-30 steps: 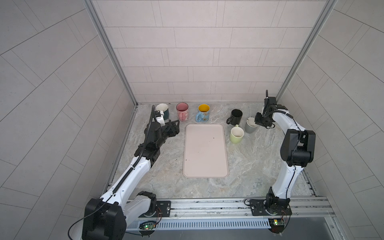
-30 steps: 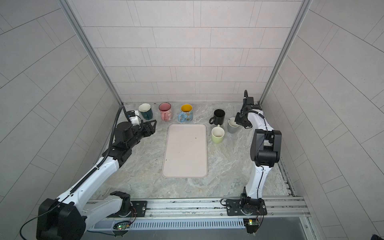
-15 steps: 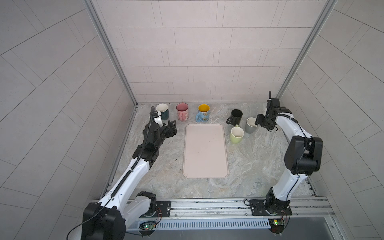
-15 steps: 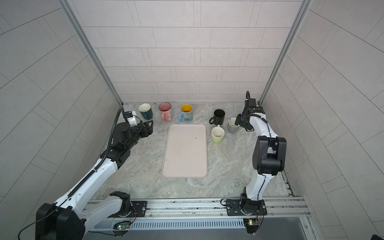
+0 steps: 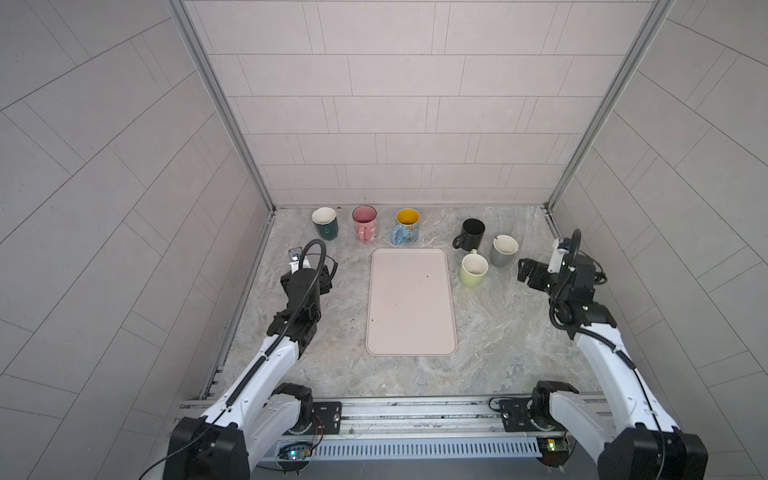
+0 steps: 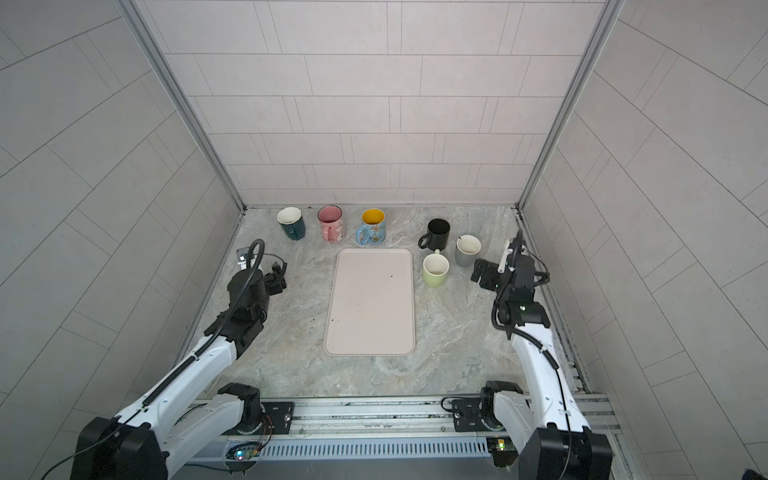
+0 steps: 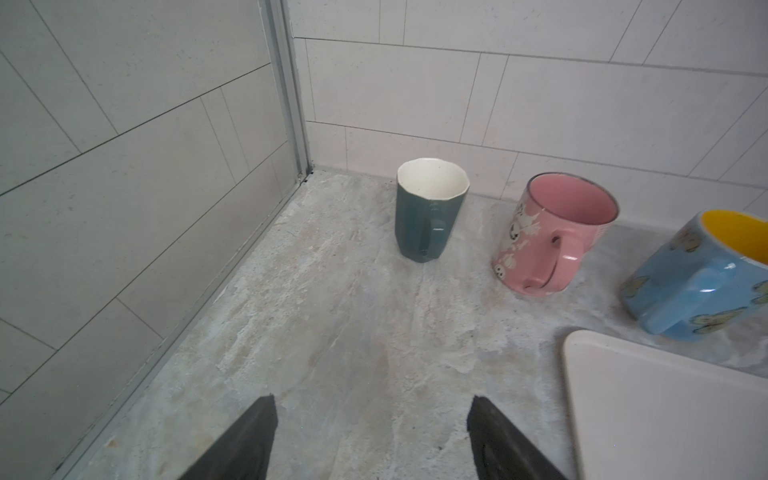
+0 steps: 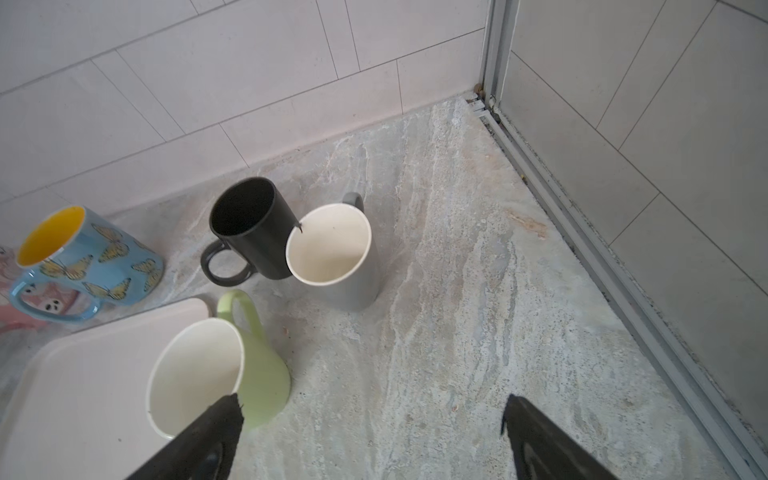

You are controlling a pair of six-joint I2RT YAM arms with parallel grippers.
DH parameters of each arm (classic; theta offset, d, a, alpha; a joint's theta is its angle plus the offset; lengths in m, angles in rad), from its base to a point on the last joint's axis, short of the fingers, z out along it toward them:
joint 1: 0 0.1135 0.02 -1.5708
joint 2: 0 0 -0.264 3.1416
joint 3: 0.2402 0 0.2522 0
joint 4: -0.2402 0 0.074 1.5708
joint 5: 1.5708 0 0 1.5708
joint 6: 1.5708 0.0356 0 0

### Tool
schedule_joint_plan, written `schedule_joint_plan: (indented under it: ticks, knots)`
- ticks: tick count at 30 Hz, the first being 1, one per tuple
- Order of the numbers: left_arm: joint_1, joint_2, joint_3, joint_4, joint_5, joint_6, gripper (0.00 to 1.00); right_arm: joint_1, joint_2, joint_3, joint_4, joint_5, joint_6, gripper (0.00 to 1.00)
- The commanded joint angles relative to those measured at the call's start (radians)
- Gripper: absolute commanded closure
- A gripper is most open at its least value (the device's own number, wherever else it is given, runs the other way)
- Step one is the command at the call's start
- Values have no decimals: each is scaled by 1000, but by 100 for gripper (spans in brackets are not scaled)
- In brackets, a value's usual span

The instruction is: Turn the mug right side up

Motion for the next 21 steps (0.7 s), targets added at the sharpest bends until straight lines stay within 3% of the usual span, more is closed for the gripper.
schedule_joint_plan:
  ticks: [1,7,11,17,21]
  knots:
    - [7,-22,-74,162,-46,87,22,10,-47,-107,205,0,-111,1]
    - [12,27,-149,286,-5,137,22,37,32,-294,550,24,-189,1]
    - [51,107,-195,358,87,150,22,62,160,-295,652,14,-211,1]
    - [159,186,-289,621,249,94,22,129,376,-295,884,19,-304,1]
    - [221,258,-271,679,328,65,22,149,457,-306,1005,16,-319,1]
